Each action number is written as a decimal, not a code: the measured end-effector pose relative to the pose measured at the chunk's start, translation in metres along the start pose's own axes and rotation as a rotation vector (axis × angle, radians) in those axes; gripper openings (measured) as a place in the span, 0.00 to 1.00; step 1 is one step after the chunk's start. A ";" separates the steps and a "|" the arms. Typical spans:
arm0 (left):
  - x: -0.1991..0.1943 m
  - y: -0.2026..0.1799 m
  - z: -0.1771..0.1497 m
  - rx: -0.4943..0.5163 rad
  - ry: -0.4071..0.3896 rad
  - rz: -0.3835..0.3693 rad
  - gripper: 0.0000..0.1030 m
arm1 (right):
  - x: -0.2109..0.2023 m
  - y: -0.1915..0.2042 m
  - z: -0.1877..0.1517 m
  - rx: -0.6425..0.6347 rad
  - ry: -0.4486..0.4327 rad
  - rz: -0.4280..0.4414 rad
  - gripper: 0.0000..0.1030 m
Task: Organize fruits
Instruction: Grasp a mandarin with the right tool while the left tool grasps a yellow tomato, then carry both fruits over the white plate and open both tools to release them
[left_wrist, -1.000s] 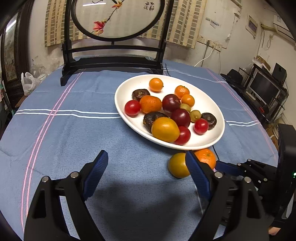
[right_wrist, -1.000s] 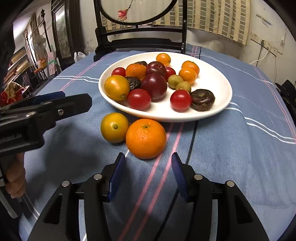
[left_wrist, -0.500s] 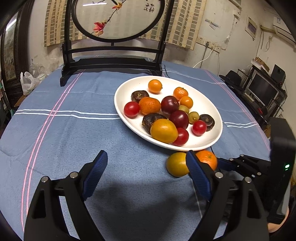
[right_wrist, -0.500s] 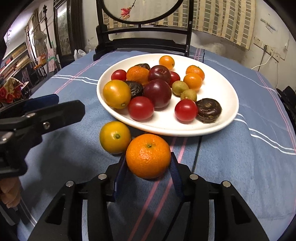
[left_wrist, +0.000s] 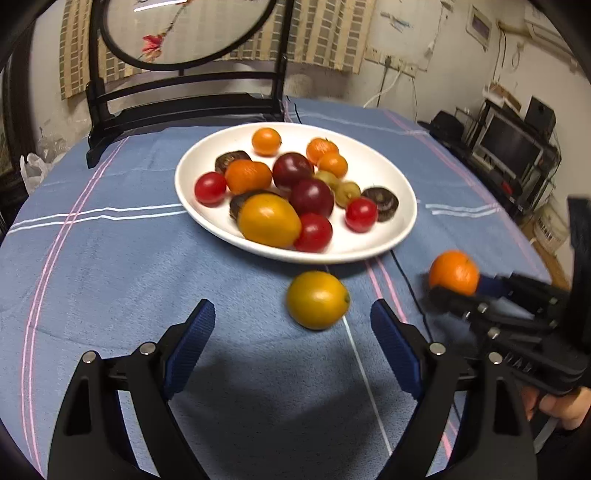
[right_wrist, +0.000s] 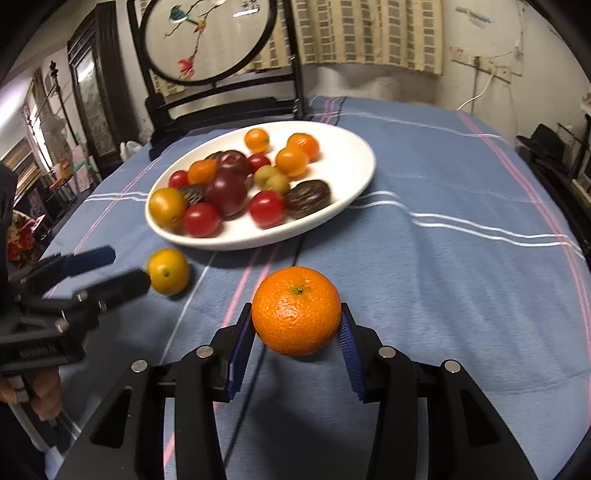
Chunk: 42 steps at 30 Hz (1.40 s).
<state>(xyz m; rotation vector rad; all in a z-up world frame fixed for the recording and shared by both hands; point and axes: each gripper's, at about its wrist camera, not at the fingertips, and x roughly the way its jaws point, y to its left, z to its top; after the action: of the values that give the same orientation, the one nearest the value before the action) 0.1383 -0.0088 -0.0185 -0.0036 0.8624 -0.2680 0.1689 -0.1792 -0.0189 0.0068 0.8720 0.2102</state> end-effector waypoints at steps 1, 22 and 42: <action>0.001 -0.004 -0.001 0.016 -0.001 0.012 0.82 | -0.001 -0.002 0.000 0.007 -0.002 0.011 0.44; 0.042 -0.027 0.009 -0.005 0.106 0.060 0.39 | -0.015 0.002 -0.002 -0.014 -0.023 0.038 0.44; -0.017 -0.007 0.069 -0.030 -0.037 0.035 0.38 | -0.033 0.018 0.043 -0.039 -0.122 0.106 0.44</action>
<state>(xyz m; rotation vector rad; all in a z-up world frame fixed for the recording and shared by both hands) 0.1776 -0.0184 0.0397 -0.0208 0.8291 -0.2213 0.1774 -0.1640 0.0354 0.0294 0.7464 0.3229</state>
